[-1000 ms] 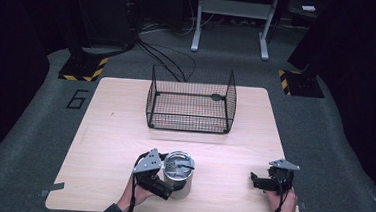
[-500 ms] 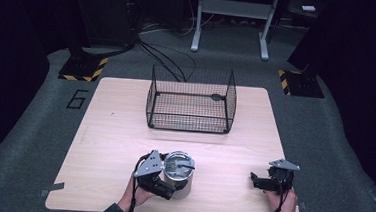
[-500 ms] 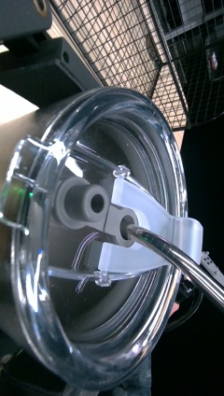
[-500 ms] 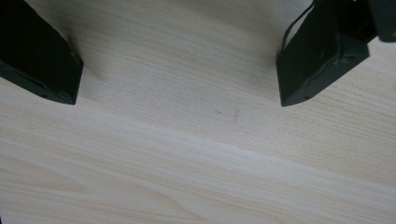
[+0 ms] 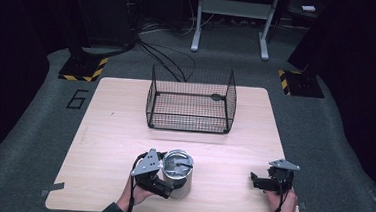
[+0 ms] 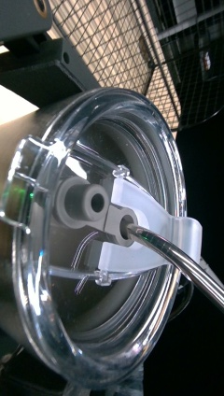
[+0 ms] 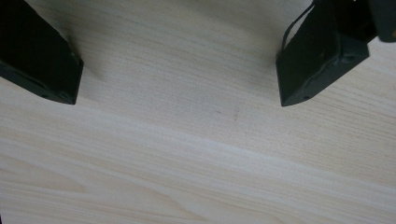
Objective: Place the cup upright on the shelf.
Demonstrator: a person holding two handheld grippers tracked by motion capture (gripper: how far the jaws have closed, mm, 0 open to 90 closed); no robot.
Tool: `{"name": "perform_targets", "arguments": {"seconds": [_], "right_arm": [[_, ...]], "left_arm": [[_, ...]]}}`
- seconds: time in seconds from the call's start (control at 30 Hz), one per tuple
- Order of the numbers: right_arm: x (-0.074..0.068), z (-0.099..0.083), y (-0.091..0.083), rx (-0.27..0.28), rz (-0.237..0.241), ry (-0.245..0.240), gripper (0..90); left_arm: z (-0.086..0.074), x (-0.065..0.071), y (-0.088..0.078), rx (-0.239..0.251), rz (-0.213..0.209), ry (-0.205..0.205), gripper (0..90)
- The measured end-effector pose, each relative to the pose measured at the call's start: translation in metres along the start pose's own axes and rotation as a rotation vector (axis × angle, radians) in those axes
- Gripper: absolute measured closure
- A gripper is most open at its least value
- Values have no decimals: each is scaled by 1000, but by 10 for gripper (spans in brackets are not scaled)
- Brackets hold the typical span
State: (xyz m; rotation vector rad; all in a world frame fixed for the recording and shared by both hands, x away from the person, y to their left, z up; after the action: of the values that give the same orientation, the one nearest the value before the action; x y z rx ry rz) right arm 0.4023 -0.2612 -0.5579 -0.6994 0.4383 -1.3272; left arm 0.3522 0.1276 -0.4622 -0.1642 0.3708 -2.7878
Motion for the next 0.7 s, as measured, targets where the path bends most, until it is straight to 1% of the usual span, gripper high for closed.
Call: {"name": "perform_targets", "arguments": {"seconds": [0.03,0.07,0.13,0.27,0.3,0.33,0.37,0.7], "right_arm": [[0,0,0,0,0,1,1],[0,0,0,0,1,1,1],[0,0,0,0,0,1,1],[0,0,0,0,0,1,1],[0,0,0,0,0,1,1],[0,0,0,0,0,1,1],[0,0,0,0,0,1,1],[0,0,0,0,0,1,1]], "left_arm": [[1,-2,-1,0,7,-1,40],[2,-3,-2,-6,4,2,40],[3,-5,-3,-1,24,-4,40],[5,-9,-6,2,43,-6,40],[6,-10,-7,-4,43,-8,40],[6,-12,-8,0,53,-5,40],[6,-13,-8,-1,60,-10,40],[14,-29,-14,8,97,-23,40]]}}
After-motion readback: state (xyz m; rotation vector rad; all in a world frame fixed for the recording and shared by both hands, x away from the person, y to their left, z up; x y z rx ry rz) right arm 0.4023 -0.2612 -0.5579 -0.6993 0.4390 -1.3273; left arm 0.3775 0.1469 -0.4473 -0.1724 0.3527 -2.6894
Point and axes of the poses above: each handheld gripper's, and its own axes: y roughly forward along the jaws, z roughly out of its top, x roughly to its right, the point moved 4 cm from there along y, roughly forward along the jaws, and after that the axes turned 8 degrees about -z, right-handed, at the moved point
